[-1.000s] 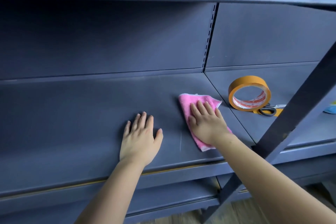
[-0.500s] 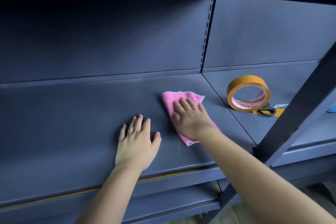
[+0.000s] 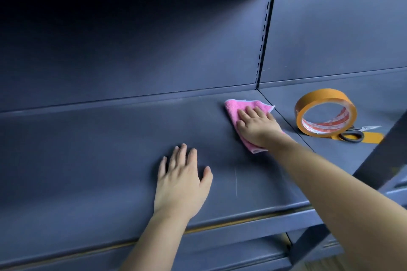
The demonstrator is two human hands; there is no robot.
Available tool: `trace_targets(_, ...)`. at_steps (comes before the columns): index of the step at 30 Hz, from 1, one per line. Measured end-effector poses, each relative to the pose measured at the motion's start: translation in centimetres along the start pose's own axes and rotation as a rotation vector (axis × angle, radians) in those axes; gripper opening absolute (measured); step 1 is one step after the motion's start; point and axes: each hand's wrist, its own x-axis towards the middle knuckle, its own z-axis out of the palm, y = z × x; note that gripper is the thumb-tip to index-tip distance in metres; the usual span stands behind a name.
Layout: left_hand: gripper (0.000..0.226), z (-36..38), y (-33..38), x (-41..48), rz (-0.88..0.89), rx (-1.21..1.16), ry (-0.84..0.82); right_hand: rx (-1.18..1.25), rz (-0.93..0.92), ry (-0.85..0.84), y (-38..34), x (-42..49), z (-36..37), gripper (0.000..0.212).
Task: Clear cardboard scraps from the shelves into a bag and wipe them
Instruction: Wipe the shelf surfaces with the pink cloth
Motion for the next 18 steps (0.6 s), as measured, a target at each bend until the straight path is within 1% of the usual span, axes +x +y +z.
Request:
trace_targets(2, 0.057, 0.0, 0.0, 0.1, 0.002, 0.009, -0.004, 0.008, -0.026, -0.011, -2.1, 0.8, 0.1, 0.051)
trace_targets(5, 0.058, -0.1, 0.0, 0.1, -0.005, 0.017, -0.005, 0.015, -0.203, 0.029, -5.2, -0.3, 0.8, 0.051)
trace_targets(7, 0.058, -0.2, 0.0, -0.1, -0.007, 0.014, -0.01, 0.011, -0.285, 0.023, -4.9, -1.4, 1.3, 0.051)
trace_targets(8, 0.058, -0.3, 0.0, -0.1, -0.004, 0.014, -0.013, 0.001, -0.287, 0.014, -3.9, -1.5, 1.1, 0.051)
trace_targets(10, 0.057, -0.2, 0.0, -0.2, 0.002, 0.011, -0.014, -0.025, -0.209, 0.008, -1.1, -1.1, 0.6, 0.05)
trace_targets(13, 0.058, -0.1, -0.1, -0.1, 0.001, 0.006, -0.003, -0.023, -0.03, -0.058, 2.1, 0.9, -0.5, 0.05)
trace_targets(18, 0.059, -0.2, -0.1, -0.1, 0.008, 0.011, 0.005, -0.016, 0.09, -0.021, 2.5, 4.9, -0.7, 0.05)
